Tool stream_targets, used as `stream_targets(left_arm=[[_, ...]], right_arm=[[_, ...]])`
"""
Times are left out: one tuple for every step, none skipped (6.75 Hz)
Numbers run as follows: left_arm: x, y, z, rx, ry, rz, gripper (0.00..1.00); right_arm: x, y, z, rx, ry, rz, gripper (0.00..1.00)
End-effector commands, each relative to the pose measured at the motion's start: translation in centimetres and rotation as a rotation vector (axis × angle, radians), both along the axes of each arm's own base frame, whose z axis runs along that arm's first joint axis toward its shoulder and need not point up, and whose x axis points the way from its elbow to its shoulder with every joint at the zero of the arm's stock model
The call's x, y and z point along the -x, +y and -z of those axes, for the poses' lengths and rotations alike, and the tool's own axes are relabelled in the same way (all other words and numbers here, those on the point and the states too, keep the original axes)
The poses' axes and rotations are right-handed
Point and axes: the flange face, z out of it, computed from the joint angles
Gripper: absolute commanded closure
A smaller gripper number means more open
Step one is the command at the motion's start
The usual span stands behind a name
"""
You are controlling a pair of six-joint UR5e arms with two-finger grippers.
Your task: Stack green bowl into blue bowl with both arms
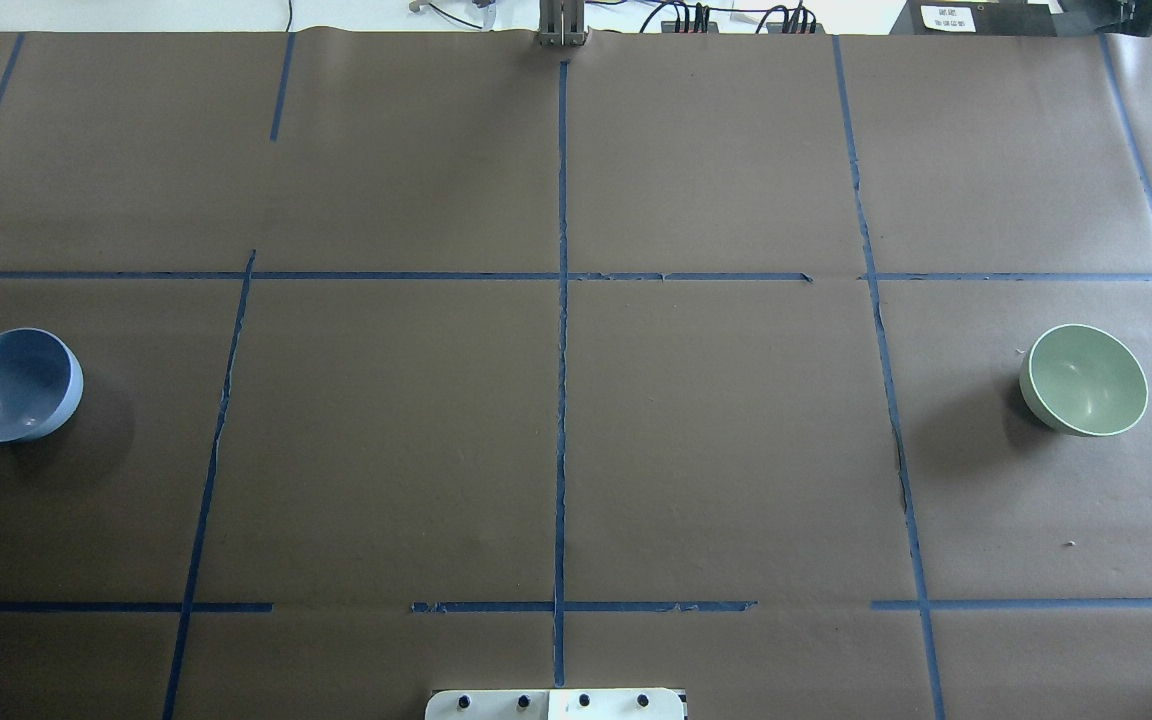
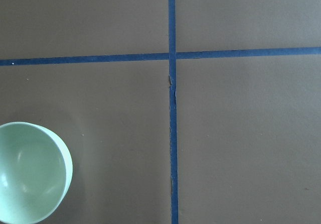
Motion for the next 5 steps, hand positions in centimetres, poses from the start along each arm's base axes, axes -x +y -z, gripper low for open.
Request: stream_targets(left_arm=[[0.0,0.0,0.0,-0.001,-0.009,-0.001,0.00],[0.0,-0.2,0.6,-0.013,-0.009,-0.001,0.00],[-0.3,-1.0,1.5,-0.035,-0.003,-0.005,0.00],[-0.5,-1.6,2.7,-0.070,0.002,0.001,0.00],[-1.5,-1.8,3.8,-0.095,0.003,-0.021,0.00]], right_arm=[[0.0,0.0,0.1,-0.003,0.000,0.000,0.00],[0.0,-0.2,0.4,-0.009,0.000,-0.001,0.00],[0.0,-0.5,1.3,-0.029,0.001,0.000,0.00],[0.0,-0.6,2.1,-0.046,-0.002,0.000,0.00],[0.0,-0.8,2.3,-0.049,-0.003,0.000,0.00]])
